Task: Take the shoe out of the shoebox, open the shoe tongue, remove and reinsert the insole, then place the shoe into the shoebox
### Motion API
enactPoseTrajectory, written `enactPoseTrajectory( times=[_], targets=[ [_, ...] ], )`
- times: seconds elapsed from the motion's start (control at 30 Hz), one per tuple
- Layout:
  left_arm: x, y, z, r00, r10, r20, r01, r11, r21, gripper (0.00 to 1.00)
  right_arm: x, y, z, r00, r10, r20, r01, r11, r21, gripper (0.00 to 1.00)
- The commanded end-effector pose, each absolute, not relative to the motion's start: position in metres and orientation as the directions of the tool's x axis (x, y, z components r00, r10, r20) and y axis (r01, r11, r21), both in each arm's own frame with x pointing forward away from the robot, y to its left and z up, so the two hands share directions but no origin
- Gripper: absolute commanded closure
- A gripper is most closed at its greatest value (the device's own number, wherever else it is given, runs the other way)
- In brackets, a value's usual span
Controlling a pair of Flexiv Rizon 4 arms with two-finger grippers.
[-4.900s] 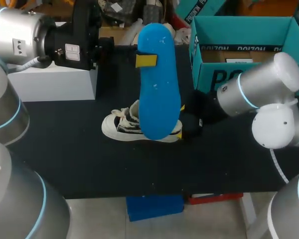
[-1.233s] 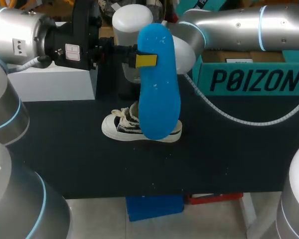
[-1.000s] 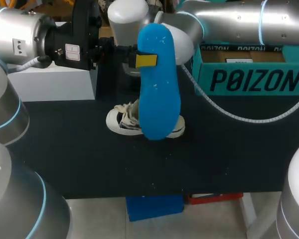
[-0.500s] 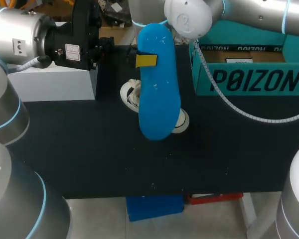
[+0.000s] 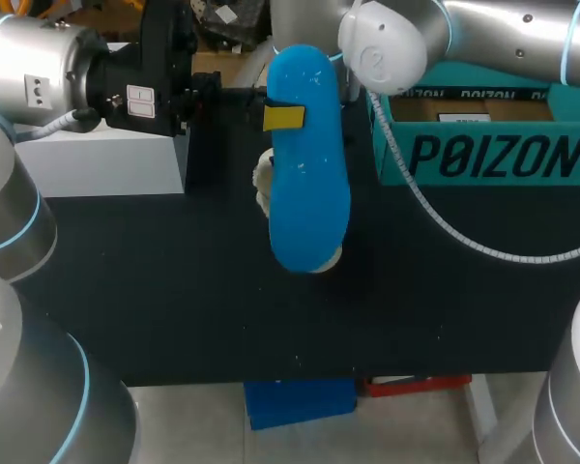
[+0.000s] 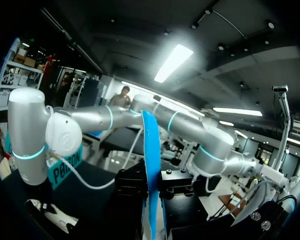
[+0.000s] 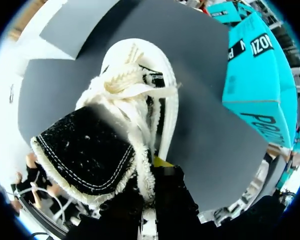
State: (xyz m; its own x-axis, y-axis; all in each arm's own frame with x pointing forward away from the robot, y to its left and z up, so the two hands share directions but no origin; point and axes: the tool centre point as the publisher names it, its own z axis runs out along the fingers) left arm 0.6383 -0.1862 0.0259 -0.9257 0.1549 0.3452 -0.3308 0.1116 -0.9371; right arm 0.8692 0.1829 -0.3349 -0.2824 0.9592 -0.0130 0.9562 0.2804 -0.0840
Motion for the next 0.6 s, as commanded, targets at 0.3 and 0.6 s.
enactPoseTrajectory(
  times=[0.3,0.6],
  targets=[
    [0.638,-0.186,0.025,-0.926,0.154,0.345,-0.331,0.113,-0.937,1.00,0.870,0.188,-0.357,0.122,0.992,0.033,0.990,-0.119,-0.074,1.00],
    [0.638,-0.186,0.025,-0.926,0.154,0.345,-0.331,0.113,-0.937,1.00,0.870,0.193,-0.370,0.065,0.996,0.058,0.997,-0.062,-0.054,1.00]
  ],
)
